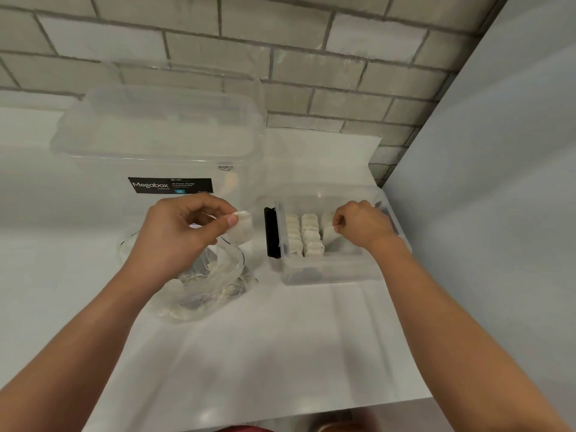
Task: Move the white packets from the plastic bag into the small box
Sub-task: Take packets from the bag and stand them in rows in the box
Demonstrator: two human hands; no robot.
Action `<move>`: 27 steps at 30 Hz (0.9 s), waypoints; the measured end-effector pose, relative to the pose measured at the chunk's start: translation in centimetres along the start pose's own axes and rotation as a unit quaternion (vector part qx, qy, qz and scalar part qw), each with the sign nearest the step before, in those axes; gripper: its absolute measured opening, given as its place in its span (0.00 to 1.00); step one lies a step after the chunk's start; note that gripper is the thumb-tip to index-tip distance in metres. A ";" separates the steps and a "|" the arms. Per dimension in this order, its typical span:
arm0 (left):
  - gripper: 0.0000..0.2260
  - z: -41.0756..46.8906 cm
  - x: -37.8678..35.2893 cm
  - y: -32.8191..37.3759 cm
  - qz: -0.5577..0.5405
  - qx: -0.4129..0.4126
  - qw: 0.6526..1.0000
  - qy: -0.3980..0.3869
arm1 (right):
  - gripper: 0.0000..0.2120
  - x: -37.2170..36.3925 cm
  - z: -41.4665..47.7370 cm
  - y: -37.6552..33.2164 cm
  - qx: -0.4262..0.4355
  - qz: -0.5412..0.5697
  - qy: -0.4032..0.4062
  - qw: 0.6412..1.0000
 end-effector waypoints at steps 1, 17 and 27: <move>0.02 0.0 -0.5 0.2 0.002 -0.002 1.000 -0.006 | 0.06 0.0 0.0 0.0 0.002 0.003 0.002 1.000; 0.13 0.0 -7.5 4.9 0.088 -0.115 0.986 -0.080 | 0.13 7.6 -11.9 -4.9 0.176 0.284 0.107 0.937; 0.13 -0.3 -10.8 5.4 0.106 -0.135 0.981 -0.091 | 0.05 7.3 -10.8 -3.4 0.183 0.093 0.104 0.973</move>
Point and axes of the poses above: each hand's wrist, its own z-axis towards the middle knuckle, its own x-axis out of the back of the hand, y = z × x, the point moved 3 cm from there along z, towards the middle knuckle, and after that the axes turned 4 degrees about z, right-handed, at the moved point
